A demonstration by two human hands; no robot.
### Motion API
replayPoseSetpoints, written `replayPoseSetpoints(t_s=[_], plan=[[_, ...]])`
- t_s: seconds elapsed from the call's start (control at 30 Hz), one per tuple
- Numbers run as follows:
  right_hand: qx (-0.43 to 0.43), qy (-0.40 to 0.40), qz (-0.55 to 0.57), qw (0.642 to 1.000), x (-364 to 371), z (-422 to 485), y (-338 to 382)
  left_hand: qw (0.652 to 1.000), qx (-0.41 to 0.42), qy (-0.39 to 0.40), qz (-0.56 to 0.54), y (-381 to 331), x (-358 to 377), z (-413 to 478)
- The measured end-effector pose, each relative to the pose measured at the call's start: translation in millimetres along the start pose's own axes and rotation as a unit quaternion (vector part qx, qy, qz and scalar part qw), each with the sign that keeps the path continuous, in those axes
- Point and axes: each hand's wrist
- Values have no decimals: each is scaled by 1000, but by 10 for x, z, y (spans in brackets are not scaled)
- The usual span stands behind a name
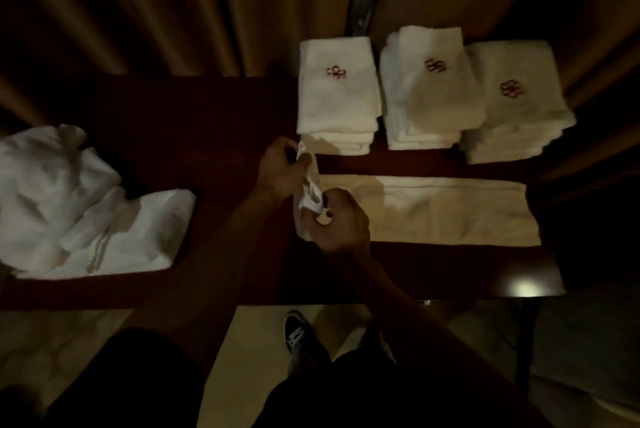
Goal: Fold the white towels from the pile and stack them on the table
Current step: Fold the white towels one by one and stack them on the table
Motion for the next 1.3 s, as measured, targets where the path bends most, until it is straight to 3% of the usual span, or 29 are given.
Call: replayPoseSetpoints(t_s=[0.1, 0.27, 0.43, 0.83, 1.07, 1.2, 1.3], plan=[[74, -1, -3, 997, -339, 21, -145, 1000, 15, 12, -14, -210, 387, -130], [94, -68, -14, 993, -788, -6, -599, 998, 25, 35, -40, -427, 997, -390], [117, -84, -48, 988, -1095, -65, -1061, 997, 18, 68, -34, -533, 1545, -496], [218, -7, -37, 975, -1296, -42, -1924, 994, -4, 111, 16, -212, 2474, -402], [226, 36, -68, 971, -1291, -43, -2139, 990, 1, 128, 62, -62, 2685, -354], [210, 50, -147, 965, -1260, 4, -2186, 977, 45, 139, 157, -18, 2659, -354], [178, 76, -167, 967, -1227, 61, -2189, 933, 159, 183, 266, 154, 2596, -359]])
Point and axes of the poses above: each hand's wrist, its own z-axis towards the middle knuckle, its own x-axis out of the palm, y = z × x, and after that the axes turned 5 degrees about -z, right-handed
